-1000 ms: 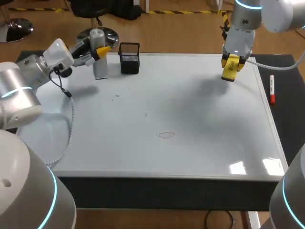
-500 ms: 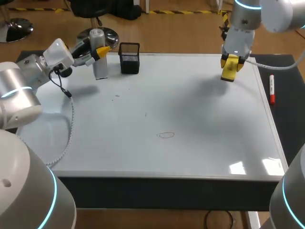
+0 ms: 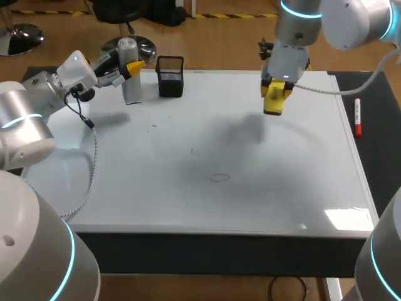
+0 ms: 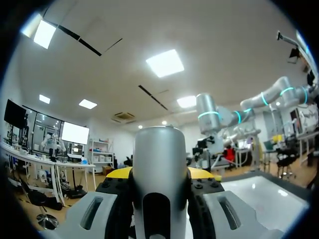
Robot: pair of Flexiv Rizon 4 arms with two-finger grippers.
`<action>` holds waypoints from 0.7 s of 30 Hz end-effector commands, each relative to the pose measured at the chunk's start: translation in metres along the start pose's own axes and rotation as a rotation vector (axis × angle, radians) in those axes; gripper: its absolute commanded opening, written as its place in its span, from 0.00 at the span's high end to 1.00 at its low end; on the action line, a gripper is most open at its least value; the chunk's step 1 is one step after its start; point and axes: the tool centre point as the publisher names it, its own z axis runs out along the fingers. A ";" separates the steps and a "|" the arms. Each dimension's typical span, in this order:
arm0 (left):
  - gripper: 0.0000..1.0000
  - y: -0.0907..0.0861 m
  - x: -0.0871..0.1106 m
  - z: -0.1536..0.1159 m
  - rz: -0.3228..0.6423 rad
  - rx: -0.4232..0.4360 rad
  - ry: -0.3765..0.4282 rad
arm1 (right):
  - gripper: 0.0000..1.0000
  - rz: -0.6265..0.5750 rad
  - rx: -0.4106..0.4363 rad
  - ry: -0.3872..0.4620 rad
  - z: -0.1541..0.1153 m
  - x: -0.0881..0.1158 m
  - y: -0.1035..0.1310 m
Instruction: Pick up the inspection probe, press it on each red-marked spot on the whiteboard one by one, put down the probe, pick up the eraser, and wipe off all the red marks.
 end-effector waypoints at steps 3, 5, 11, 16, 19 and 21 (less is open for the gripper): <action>1.00 -0.001 0.000 0.000 0.000 -0.002 0.000 | 1.00 -0.038 0.088 -0.019 -0.005 -0.028 0.069; 1.00 -0.001 0.000 0.000 0.000 -0.002 0.000 | 1.00 -0.047 0.083 -0.027 -0.001 -0.039 0.085; 1.00 -0.001 0.000 0.000 0.000 -0.002 0.000 | 1.00 -0.081 0.044 -0.056 0.016 -0.074 0.124; 1.00 -0.001 0.000 0.000 0.000 -0.002 0.000 | 1.00 -0.086 0.001 -0.073 0.030 -0.099 0.147; 1.00 -0.001 0.000 0.000 0.000 -0.002 0.000 | 1.00 -0.096 -0.029 -0.078 0.040 -0.111 0.161; 1.00 -0.001 0.000 0.000 0.000 -0.002 0.000 | 1.00 -0.108 -0.048 -0.081 0.046 -0.119 0.169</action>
